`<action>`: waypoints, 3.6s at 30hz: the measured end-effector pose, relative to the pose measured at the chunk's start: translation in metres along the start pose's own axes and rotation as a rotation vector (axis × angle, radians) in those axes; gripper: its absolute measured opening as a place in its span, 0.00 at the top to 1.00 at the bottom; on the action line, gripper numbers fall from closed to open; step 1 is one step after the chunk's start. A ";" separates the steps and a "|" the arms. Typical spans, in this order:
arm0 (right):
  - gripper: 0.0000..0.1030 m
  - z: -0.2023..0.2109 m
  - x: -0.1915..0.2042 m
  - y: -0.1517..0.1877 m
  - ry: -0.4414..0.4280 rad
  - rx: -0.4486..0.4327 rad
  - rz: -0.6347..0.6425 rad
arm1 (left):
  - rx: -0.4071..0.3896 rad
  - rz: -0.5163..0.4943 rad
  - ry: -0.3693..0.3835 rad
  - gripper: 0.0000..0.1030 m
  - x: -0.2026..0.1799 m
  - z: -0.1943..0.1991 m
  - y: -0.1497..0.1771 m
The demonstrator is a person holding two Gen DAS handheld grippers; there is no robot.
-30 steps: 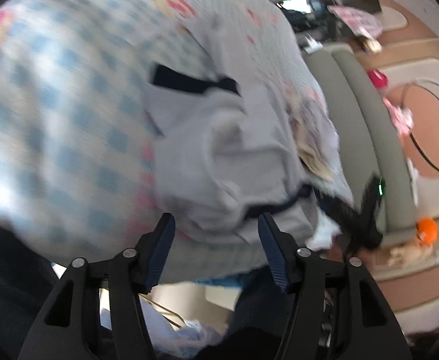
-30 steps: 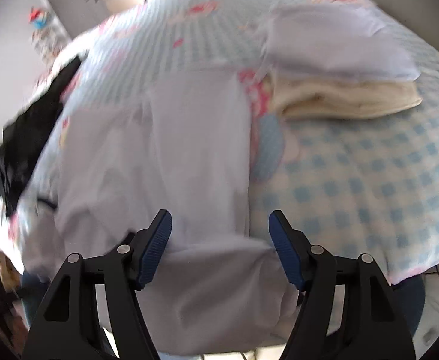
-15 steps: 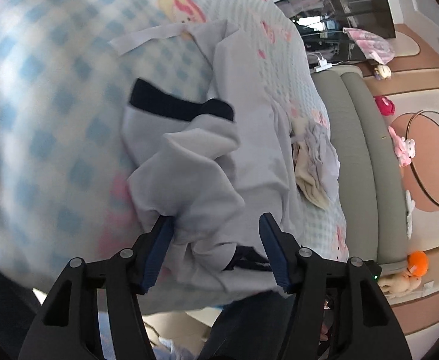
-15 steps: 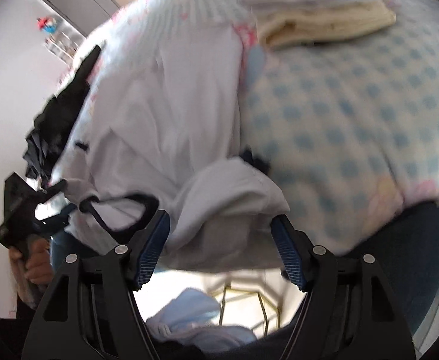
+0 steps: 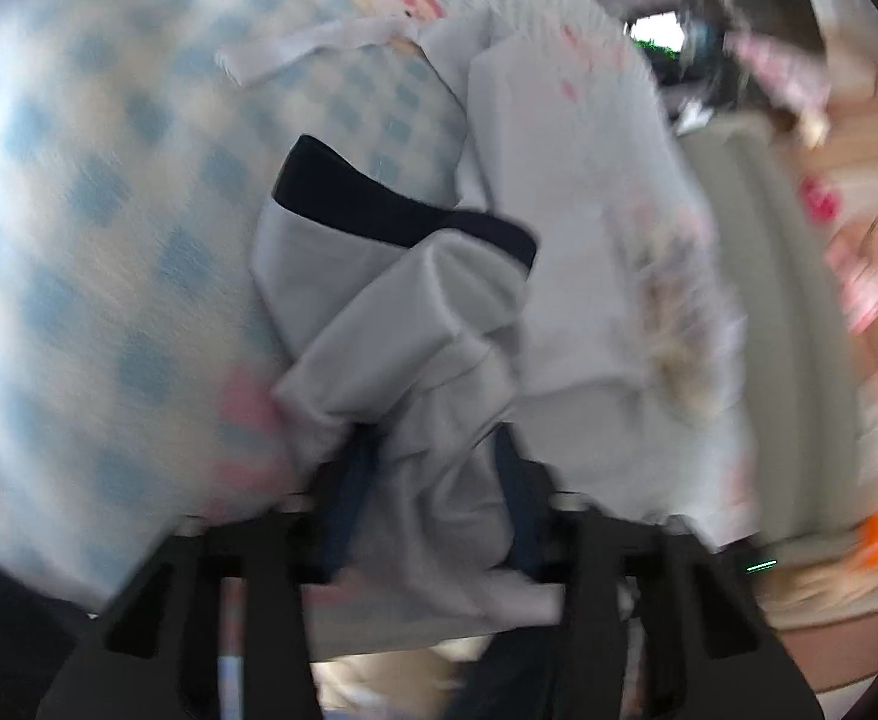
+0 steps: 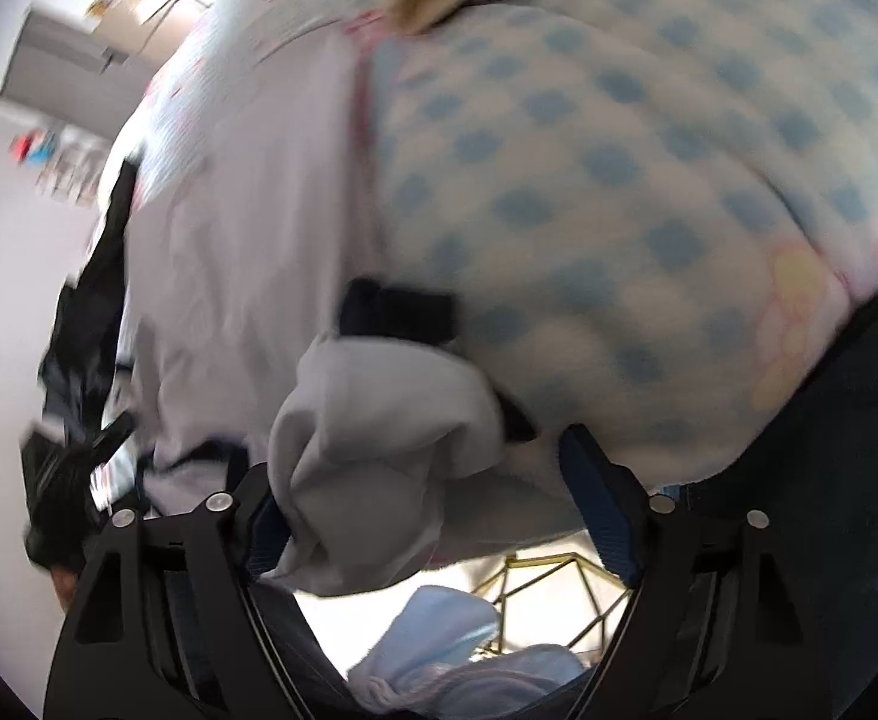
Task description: Fold clothes
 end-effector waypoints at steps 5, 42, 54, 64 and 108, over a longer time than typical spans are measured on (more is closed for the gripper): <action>0.54 0.007 0.006 0.016 -0.078 0.040 0.017 | 0.012 -0.049 -0.101 0.80 0.011 0.019 0.011; 0.79 -0.008 0.042 -0.019 -0.021 -0.105 0.166 | 0.076 -0.084 -0.004 0.72 0.027 0.044 0.005; 0.63 0.028 0.036 -0.001 0.013 -0.100 0.247 | 0.082 -0.026 0.054 0.50 0.035 0.060 0.021; 0.63 -0.020 0.005 -0.024 -0.158 -0.044 -0.082 | 0.047 -0.004 0.009 0.54 0.028 0.008 0.024; 0.92 0.070 0.066 -0.038 -0.138 -0.321 0.291 | -0.129 -0.249 0.146 0.91 -0.043 0.097 0.023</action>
Point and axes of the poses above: each gripper's, at about its wrist camera, not at the fingertips, and z roughly against the way its jaws point, x to its left, y to its underside, the point moved 7 cm from there along -z, roughly the way its jaws point, and after that the axes turned 2 degrees about -x, right-handed, at the moved point
